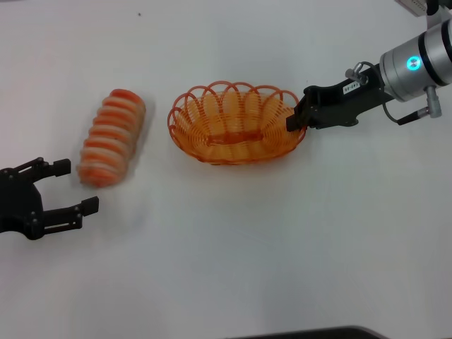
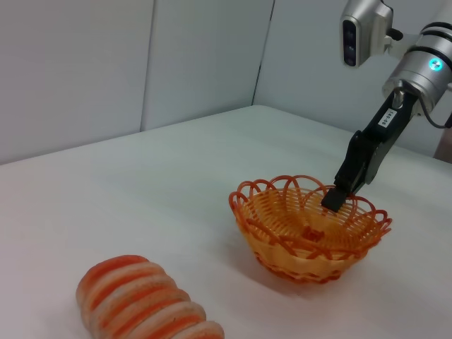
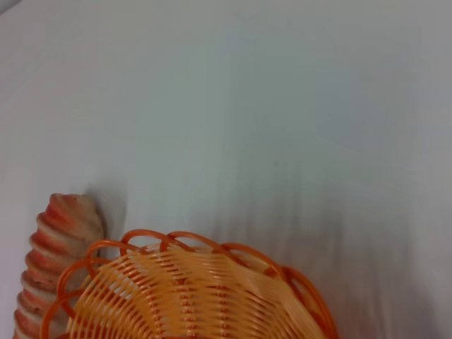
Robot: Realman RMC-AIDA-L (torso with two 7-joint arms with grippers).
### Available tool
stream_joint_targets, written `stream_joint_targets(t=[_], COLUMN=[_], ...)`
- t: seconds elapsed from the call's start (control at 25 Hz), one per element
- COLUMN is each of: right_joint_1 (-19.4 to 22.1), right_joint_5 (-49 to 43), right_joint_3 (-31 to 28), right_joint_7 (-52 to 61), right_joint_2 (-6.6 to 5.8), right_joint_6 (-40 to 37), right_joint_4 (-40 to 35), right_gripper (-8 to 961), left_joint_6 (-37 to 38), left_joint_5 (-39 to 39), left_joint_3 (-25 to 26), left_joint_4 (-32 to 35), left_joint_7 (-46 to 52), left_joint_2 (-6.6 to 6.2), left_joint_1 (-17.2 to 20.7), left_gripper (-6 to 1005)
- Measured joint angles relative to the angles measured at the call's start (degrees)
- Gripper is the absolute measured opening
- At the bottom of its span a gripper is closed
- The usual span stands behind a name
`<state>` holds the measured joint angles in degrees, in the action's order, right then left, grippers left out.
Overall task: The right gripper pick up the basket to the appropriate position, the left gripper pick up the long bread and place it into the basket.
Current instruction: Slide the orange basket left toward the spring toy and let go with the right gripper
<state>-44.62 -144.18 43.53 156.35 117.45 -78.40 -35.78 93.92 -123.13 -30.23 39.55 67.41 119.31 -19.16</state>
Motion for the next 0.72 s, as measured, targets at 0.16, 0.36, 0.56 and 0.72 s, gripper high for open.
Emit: stream_joint_targets(t=[0.16,0.36,0.56,0.72], right_joint_1=[0.08,-0.18,0.08,0.81], right_joint_5=[0.07,0.28,1.57,1.8], right_joint_3=[-0.24,-0.42,-0.45,-0.66], right_joint_7=[0.34,1.87,1.9,1.95], right_joint_2=[-0.02,-0.25,0.15,-0.16], right_joint_6=[-0.03,0.02,-1.69,-3.01], right_joint_4=[0.54,2.97,3.21,2.62], right_gripper=[113,133,216,296], left_joint_6=[0.03,0.07,0.13,0.14], left_joint_5=[0.0,0.0,0.0,0.19], left_joint_3=[0.0,0.0,0.0,0.02], left_joint_4=[0.0,0.0,0.0,-0.06], left_joint_7=[0.0,0.0,0.01,0.24], left_joint_2=[-0.01,-0.04,-0.04,-0.02], left_joint_1=[0.0,0.0,-0.13,-0.15], left_gripper=[907,907,907,907])
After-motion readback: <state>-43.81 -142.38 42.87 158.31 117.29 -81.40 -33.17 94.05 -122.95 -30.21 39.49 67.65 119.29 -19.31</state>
